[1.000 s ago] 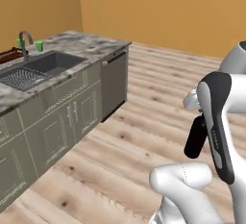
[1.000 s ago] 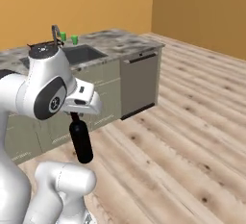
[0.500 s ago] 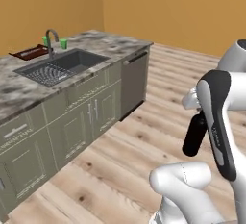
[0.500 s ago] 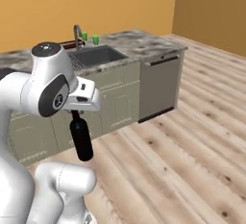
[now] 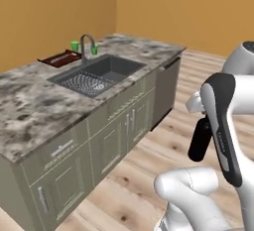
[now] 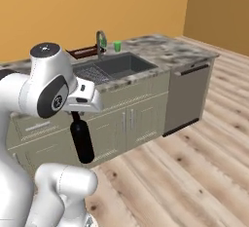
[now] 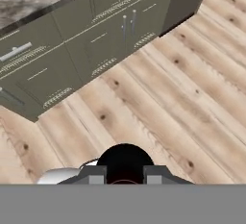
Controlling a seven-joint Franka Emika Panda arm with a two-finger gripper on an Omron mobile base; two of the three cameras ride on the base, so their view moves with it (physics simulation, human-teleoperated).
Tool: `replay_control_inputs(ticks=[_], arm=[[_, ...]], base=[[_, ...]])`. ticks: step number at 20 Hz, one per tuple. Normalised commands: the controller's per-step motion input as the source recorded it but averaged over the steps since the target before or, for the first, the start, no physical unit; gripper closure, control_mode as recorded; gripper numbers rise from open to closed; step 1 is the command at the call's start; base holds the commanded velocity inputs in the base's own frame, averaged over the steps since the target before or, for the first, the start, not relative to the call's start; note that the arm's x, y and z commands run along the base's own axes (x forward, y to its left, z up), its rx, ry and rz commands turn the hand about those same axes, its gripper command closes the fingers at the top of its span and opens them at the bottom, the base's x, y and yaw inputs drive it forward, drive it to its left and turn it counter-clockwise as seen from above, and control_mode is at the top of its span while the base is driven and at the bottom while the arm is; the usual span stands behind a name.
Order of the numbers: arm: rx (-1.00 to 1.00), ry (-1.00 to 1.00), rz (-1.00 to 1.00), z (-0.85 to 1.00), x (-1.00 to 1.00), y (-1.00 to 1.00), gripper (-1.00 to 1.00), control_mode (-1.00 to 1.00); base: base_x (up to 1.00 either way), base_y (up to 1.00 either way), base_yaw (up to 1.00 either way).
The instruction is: Place the drinks on the dining counter in a tight cluster.
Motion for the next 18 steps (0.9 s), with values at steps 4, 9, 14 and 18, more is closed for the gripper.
replay_control_inputs(ticks=[4, 9, 14, 18], arm=[[0.00, 0.00, 0.00, 0.00, 0.00, 0.00, 1.00, 1.00], [0.00, 0.00, 0.00, 0.00, 0.00, 0.00, 1.00, 1.00], [0.00, 0.00, 0.00, 0.00, 0.00, 0.00, 1.00, 1.00], [0.00, 0.00, 0.00, 0.00, 0.00, 0.00, 1.00, 1.00]], base=[[0.05, 1.00, -0.03], [0.00, 1.00, -0.04], [0.00, 1.00, -0.09], [0.02, 1.00, -0.10]])
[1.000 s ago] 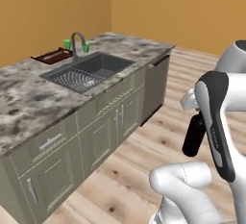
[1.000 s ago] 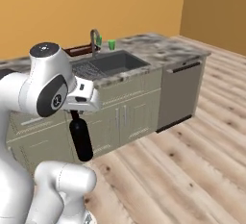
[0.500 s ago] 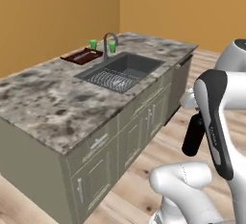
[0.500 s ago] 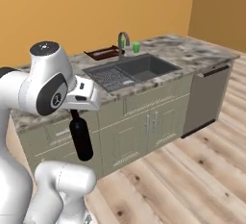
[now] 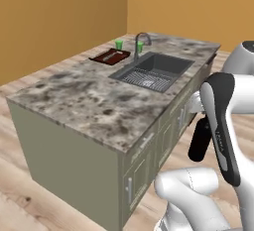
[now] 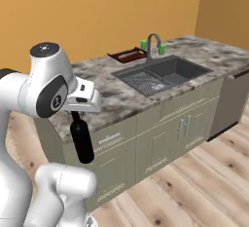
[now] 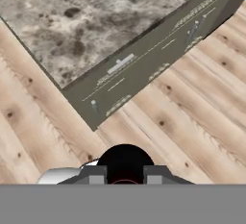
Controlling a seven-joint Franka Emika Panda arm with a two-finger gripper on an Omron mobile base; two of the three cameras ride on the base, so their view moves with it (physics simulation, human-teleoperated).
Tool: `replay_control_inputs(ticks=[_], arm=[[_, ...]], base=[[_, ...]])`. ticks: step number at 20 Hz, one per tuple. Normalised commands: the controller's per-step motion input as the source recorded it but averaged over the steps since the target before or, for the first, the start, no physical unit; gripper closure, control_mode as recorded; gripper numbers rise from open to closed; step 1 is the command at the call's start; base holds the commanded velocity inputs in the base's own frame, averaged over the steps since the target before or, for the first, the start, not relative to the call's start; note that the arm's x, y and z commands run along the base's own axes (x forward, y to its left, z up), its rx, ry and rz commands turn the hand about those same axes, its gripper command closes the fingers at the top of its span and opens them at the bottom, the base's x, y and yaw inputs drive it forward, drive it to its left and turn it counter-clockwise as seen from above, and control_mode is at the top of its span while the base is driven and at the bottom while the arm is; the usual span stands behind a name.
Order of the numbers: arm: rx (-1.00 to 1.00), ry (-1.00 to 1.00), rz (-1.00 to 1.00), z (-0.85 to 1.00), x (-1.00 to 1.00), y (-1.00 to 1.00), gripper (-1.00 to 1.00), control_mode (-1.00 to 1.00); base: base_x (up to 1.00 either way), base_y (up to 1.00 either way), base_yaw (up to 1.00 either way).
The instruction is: Place the drinks on the dining counter in a tight cluster.
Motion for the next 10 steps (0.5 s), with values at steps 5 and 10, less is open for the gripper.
replay_control_inputs(ticks=[5, 10], arm=[[0.00, 0.00, 0.00, 0.00, 0.00, 0.00, 1.00, 1.00], [0.00, 0.00, 0.00, 0.00, 0.00, 0.00, 1.00, 1.00]], base=[[0.08, 1.00, -0.11], [0.20, 1.00, -0.15]])
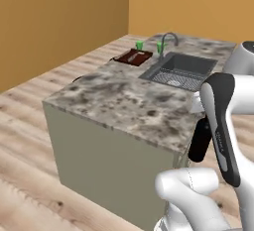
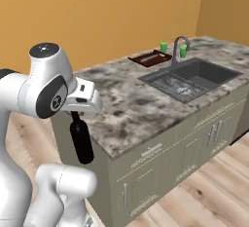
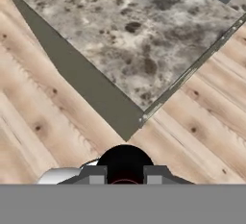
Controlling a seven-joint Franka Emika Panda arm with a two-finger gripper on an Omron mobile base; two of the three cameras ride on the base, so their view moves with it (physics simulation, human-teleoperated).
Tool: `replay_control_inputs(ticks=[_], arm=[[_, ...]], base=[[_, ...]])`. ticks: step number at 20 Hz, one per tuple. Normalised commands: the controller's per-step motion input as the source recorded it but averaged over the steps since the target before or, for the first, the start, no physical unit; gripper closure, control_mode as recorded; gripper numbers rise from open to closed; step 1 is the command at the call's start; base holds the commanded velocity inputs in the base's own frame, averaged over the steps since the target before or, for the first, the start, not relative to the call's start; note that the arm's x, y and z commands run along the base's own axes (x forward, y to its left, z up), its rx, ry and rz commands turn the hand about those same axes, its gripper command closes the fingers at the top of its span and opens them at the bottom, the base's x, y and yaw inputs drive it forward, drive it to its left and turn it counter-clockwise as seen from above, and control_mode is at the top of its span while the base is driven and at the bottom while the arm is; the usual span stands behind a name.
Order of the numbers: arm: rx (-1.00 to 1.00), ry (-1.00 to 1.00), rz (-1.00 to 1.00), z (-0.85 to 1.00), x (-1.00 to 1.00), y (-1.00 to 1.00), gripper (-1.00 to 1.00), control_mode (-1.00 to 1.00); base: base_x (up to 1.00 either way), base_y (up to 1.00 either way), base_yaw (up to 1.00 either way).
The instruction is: Place the drinks on the dining counter in a tight cluster.
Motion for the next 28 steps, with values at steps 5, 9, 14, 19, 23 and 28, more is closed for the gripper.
replay_control_inputs(ticks=[5, 9, 14, 19, 23, 28], arm=[[0.00, 0.00, 0.00, 0.00, 0.00, 0.00, 1.00, 1.00], [0.00, 0.00, 0.00, 0.00, 0.00, 0.00, 1.00, 1.00], [0.00, 0.00, 0.00, 0.00, 0.00, 0.00, 1.00, 1.00], [0.00, 0.00, 0.00, 0.00, 0.00, 0.00, 1.00, 1.00], [0.00, 0.00, 0.00, 0.00, 0.00, 0.00, 1.00, 1.00], [0.00, 0.00, 0.00, 0.00, 0.00, 0.00, 1.00, 1.00]], base=[[0.28, 1.00, -0.22], [0.30, 1.00, -0.25], [0.42, 1.00, -0.31], [0.50, 1.00, -0.42], [0.44, 1.00, -0.46], [0.42, 0.92, -0.47]])
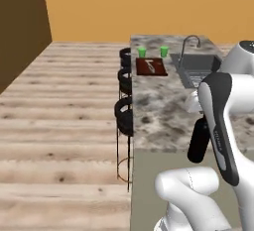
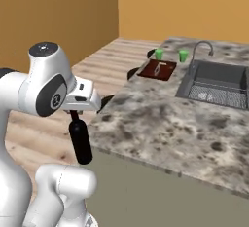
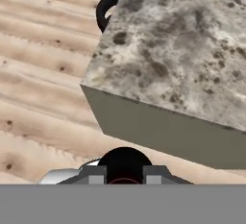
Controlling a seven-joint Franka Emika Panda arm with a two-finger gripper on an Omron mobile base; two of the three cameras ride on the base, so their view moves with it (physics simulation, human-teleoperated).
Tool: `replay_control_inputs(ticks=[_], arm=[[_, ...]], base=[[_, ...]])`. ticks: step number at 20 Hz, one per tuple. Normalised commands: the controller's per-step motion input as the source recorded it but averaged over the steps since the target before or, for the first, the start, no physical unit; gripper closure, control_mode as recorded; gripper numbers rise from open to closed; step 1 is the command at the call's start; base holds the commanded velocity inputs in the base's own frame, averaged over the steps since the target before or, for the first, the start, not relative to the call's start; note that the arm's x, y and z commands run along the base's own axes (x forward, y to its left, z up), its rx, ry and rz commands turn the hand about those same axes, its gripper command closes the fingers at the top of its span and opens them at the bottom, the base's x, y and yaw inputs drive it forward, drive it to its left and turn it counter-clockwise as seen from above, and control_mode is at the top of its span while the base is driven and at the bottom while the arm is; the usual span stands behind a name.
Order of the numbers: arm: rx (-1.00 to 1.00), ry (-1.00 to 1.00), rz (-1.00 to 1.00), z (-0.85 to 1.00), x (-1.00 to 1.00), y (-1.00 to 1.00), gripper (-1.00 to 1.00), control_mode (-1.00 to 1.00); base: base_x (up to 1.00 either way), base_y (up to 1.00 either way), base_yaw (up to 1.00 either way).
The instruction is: Place the drinks on the dining counter in a tight cluster.
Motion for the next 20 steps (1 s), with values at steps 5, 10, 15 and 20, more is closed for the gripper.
replay_control_inputs(ticks=[5, 10, 15, 20], arm=[[0.00, 0.00, 0.00, 0.00, 0.00, 0.00, 1.00, 1.00], [0.00, 0.00, 0.00, 0.00, 0.00, 0.00, 1.00, 1.00], [0.00, 0.00, 0.00, 0.00, 0.00, 0.00, 1.00, 1.00], [0.00, 0.00, 0.00, 0.00, 0.00, 0.00, 1.00, 1.00]], base=[[0.38, 0.32, -0.51], [0.47, -0.25, -0.19], [0.83, -0.15, 0.00], [0.06, 0.00, 0.00]])
